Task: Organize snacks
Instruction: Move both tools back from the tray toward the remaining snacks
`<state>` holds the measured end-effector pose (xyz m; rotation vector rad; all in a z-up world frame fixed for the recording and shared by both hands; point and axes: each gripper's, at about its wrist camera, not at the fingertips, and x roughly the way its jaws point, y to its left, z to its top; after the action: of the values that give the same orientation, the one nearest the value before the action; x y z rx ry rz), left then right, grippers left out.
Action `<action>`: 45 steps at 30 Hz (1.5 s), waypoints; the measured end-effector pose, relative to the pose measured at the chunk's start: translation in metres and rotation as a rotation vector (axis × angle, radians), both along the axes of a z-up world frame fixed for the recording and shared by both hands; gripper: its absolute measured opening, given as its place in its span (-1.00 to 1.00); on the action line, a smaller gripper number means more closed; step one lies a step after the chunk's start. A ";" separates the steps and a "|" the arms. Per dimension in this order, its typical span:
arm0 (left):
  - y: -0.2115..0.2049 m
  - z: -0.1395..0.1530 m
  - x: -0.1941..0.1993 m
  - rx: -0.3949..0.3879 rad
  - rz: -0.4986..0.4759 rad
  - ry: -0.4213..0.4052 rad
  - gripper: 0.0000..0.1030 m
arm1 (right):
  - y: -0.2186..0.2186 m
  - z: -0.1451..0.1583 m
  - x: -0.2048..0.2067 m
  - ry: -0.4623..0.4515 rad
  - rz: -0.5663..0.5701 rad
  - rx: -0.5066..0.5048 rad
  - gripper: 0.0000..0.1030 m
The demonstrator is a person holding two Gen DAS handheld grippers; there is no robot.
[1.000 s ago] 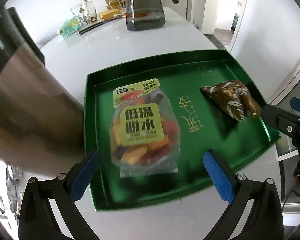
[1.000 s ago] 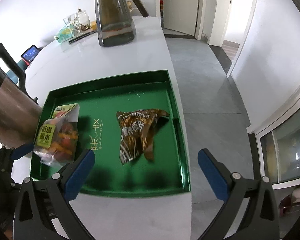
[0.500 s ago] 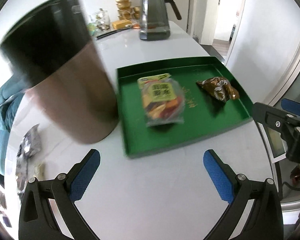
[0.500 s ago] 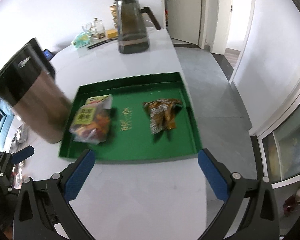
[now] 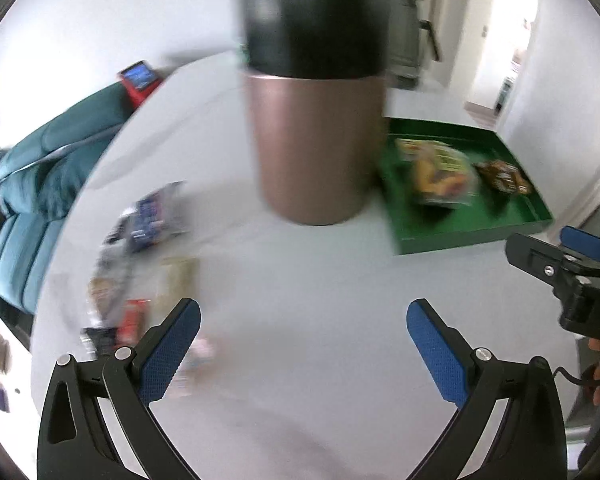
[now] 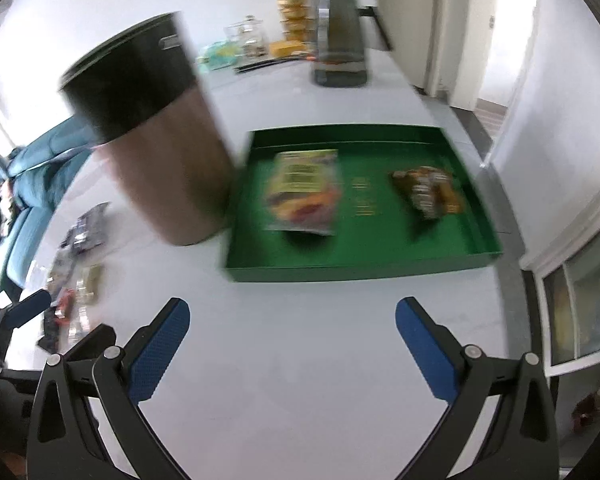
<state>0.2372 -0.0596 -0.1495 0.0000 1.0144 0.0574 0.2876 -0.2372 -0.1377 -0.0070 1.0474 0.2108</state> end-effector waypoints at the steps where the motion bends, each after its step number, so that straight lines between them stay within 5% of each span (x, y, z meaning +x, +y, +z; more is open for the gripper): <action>1: 0.014 0.000 -0.003 0.007 0.020 -0.003 0.97 | 0.013 0.001 -0.003 -0.009 0.005 0.002 1.00; 20: 0.200 -0.025 -0.002 0.008 0.137 0.018 0.97 | 0.190 -0.018 -0.001 0.009 0.068 0.013 1.00; 32: 0.246 -0.068 0.028 0.010 0.136 0.091 0.97 | 0.254 -0.035 0.038 0.017 0.101 -0.036 1.00; 45: 0.249 -0.095 0.059 -0.045 0.056 0.166 0.88 | 0.279 -0.055 0.068 0.064 0.142 -0.071 1.00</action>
<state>0.2957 0.1892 -0.2448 -0.0659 1.1815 0.0861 0.3552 0.0418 -0.1926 -0.1400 1.1186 0.3038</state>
